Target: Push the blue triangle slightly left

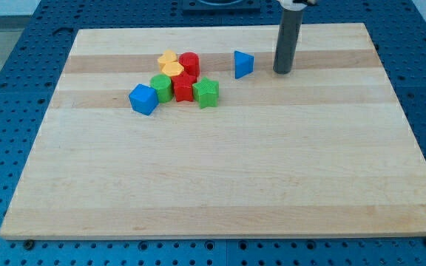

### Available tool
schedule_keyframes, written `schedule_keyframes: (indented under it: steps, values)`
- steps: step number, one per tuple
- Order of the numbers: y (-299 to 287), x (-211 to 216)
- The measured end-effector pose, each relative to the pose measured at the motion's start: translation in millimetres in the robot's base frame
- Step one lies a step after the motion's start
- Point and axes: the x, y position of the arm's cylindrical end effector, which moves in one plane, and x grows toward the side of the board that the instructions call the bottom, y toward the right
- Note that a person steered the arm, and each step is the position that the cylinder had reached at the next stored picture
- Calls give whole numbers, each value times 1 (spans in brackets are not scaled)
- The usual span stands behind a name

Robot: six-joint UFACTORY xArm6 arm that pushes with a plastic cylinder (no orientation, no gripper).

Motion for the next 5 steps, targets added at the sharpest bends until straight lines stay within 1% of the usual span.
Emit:
schedule_keyframes:
  steps: [2,3,4,5]
  values:
    - [-47,-16]
    - [-61,-17]
    - [-63,-17]
    - [-60,0]
